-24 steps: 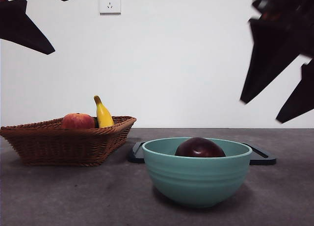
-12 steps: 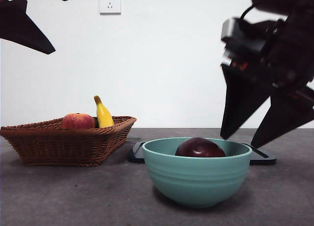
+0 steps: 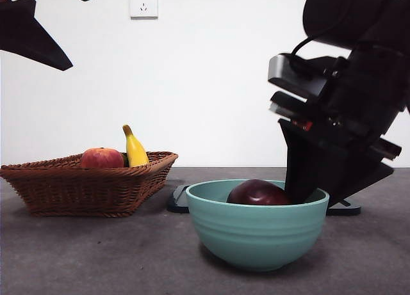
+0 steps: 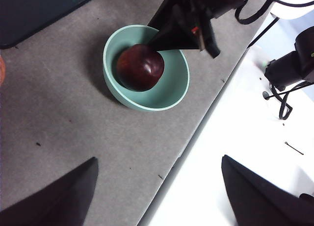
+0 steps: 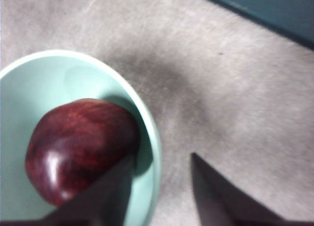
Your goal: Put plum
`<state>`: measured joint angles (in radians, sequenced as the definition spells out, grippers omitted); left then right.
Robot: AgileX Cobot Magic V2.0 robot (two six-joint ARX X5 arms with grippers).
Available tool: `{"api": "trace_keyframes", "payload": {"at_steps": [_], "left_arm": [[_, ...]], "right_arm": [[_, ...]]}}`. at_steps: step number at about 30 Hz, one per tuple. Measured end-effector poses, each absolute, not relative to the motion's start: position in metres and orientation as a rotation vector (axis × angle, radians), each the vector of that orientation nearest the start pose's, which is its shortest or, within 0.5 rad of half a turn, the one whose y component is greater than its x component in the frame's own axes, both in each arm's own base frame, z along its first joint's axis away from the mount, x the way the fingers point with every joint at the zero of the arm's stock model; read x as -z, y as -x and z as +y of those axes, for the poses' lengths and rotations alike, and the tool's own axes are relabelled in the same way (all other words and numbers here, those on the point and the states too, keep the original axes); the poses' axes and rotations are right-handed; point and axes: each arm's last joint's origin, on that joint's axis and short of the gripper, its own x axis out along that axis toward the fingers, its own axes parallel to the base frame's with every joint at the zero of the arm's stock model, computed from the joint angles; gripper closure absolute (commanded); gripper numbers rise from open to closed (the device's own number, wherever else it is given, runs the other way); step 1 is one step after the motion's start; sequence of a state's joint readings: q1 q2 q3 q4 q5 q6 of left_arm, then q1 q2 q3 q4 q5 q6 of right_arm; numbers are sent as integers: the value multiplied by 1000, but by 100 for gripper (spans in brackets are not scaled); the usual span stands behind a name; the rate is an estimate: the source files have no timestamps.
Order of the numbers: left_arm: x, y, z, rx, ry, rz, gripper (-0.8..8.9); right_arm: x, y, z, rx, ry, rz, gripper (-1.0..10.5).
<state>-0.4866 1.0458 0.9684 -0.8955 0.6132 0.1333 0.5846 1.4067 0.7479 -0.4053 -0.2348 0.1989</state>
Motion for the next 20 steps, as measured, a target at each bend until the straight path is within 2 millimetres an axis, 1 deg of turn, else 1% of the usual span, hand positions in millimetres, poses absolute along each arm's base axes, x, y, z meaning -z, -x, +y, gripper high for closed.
{"api": "trace_keyframes", "payload": {"at_steps": [4,15,17,20], "left_arm": [[-297,-158,-103,1074,-45,948,412],[-297,-158,-103,1074,-45,948,411],[-297,-158,-103,1074,-45,948,411],[-297,-158,-103,1074,-45,948,411]], "right_arm": [[-177,-209,148,-635,21,1131,934],[-178,-209,149,-638,18,1121,935],[-180,-210,149,-637,16,1119,935],[-192,-214,152,-639,5,1100,935]]}}
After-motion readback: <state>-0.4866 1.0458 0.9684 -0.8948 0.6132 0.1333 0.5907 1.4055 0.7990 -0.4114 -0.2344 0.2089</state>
